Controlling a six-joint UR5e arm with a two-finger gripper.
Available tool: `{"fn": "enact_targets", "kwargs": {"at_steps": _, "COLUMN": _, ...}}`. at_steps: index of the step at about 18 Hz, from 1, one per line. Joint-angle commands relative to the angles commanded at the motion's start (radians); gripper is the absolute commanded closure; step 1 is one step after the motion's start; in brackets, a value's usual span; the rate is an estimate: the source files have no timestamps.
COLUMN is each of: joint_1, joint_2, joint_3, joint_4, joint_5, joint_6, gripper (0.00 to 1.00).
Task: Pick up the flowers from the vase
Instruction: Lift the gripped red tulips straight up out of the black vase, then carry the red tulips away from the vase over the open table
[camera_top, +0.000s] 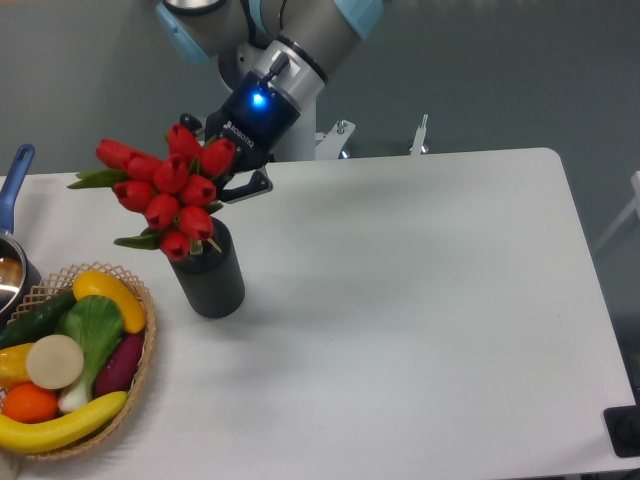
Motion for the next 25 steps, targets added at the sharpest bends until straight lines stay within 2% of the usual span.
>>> {"fn": "enact_targets", "kwargs": {"at_steps": 18, "joint_1": 0.054, "joint_2": 0.035, "joint_3": 0.026, "joint_4": 0.0, "joint_5": -0.02, "joint_6": -0.023, "gripper": 1.0}}
{"fn": "enact_targets", "kwargs": {"at_steps": 23, "joint_1": 0.092, "joint_2": 0.025, "joint_3": 0.057, "joint_4": 0.014, "joint_5": -0.012, "joint_6": -0.003, "gripper": 1.0}}
{"fn": "enact_targets", "kwargs": {"at_steps": 25, "joint_1": 0.097, "joint_2": 0.002, "joint_3": 0.077, "joint_4": 0.014, "joint_5": -0.006, "joint_6": 0.043, "gripper": 1.0}}
